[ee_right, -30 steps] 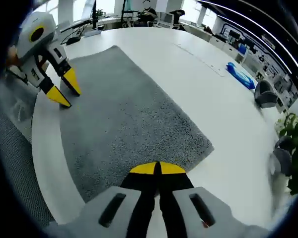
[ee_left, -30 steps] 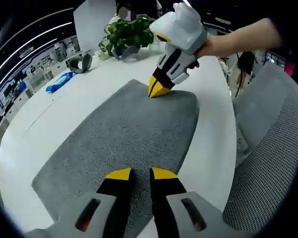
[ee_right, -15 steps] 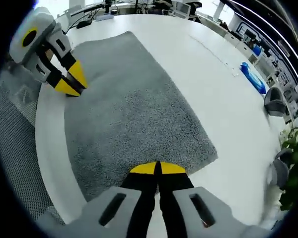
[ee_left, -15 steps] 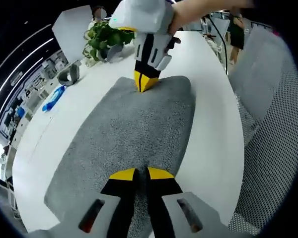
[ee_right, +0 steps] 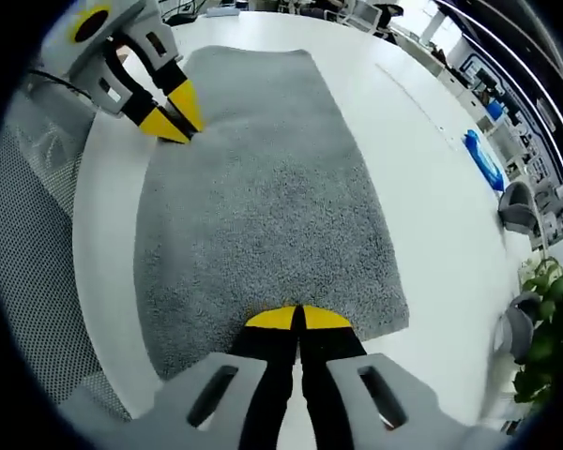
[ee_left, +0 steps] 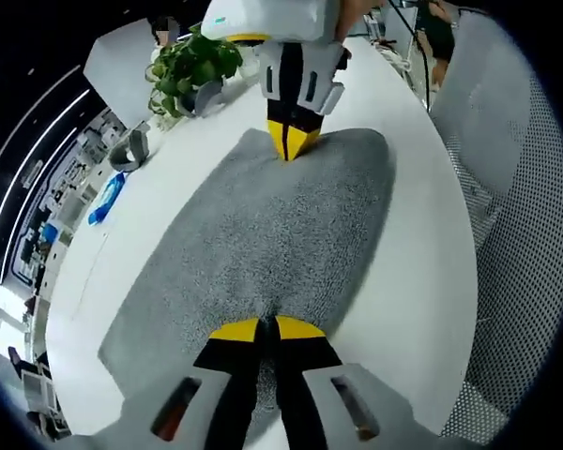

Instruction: Fold the towel on the table until its edges align and the towel forms a compact rectangular stack.

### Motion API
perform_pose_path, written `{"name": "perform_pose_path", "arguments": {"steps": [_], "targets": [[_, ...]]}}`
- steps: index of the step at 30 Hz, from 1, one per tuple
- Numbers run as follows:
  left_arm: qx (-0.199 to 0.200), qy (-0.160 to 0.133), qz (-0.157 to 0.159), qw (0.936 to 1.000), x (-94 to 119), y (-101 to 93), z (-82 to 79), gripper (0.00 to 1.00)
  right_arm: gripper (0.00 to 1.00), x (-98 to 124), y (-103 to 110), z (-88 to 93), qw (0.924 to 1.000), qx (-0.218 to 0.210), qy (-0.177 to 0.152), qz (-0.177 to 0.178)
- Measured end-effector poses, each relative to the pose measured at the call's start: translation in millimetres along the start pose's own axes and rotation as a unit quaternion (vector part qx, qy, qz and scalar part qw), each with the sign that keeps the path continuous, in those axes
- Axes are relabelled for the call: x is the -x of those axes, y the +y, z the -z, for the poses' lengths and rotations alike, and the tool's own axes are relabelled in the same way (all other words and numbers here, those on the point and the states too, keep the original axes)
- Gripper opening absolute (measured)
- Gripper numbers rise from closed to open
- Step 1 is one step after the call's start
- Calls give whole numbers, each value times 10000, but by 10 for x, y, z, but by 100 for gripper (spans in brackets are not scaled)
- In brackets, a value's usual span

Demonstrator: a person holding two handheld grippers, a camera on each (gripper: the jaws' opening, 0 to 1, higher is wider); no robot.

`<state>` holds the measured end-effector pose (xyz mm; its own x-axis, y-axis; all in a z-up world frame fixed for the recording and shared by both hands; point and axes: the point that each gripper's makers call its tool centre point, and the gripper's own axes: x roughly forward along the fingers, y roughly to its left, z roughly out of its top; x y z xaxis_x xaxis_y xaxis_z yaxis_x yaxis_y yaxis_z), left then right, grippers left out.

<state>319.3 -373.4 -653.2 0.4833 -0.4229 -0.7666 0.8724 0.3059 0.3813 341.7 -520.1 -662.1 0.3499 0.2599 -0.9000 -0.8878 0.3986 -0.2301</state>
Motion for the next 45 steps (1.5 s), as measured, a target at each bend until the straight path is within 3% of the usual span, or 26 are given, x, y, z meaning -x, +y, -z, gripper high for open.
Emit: {"name": "perform_pose_path", "arguments": {"steps": [8, 10, 11, 12, 14, 15, 16, 18, 21, 23, 26, 29, 31, 35, 37, 41, 45], "targets": [[221, 7, -14, 9998, 6, 17, 22, 4, 0, 56, 155, 42, 9996, -188, -147, -122], [724, -137, 50, 9973, 7, 18, 15, 4, 0, 64, 183, 48, 9996, -220, -158, -99], [1131, -296, 123, 9931, 14, 34, 18, 5, 0, 66, 189, 48, 9996, -235, -163, -81], [1784, -405, 220, 9829, 31, 44, 23, 5, 0, 68, 196, 46, 9996, -240, -160, -64], [2618, -517, 334, 9632, 85, 107, 39, 6, 0, 72, 204, 45, 9995, -260, -145, -75], [2649, -593, 308, 9620, 100, 139, 27, 5, 0, 74, 212, 46, 9994, -294, -141, -84], [2450, -709, 206, 9667, 132, 187, 0, 5, 0, 73, 218, 48, 9993, -327, -140, -94], [2397, -709, 211, 9680, 166, 165, -56, 6, 0, 77, 238, 50, 9989, -422, -144, -118], [2242, -805, 498, 9699, 181, 25, -233, 5, 0, 89, 282, 50, 9986, -482, -155, -127], [1924, -877, 747, 9745, 186, -117, -364, 5, 0, 98, 314, 48, 9984, -521, -168, -127], [1618, -1191, 1281, 9712, 217, -373, -602, 5, 0, 109, 351, 44, 9978, -612, -214, -161], [1662, -1075, 1524, 9683, 178, -527, -661, 5, 0, 119, 389, 44, 9963, -771, -299, -221], [1598, -958, 1595, 9695, 133, -605, -661, 5, 0, 128, 410, 43, 9956, -837, -350, -239], [1147, -309, 1513, 9813, 27, -675, -425, 3, 0, 150, 495, 32, 9928, -1028, -486, -385], [1134, -459, 1494, 9812, 31, -668, -451, 1, 0, 158, 528, 30, 9922, -1056, -530, -399], [1178, -425, 1433, 9817, 35, -632, -396, 1, 0, 166, 571, 14, 9916, -1082, -578, -417], [935, -333, 1268, 9869, 40, -587, -353, 1, 0, 179, 650, -10, 9909, -1079, -649, -476]]}}
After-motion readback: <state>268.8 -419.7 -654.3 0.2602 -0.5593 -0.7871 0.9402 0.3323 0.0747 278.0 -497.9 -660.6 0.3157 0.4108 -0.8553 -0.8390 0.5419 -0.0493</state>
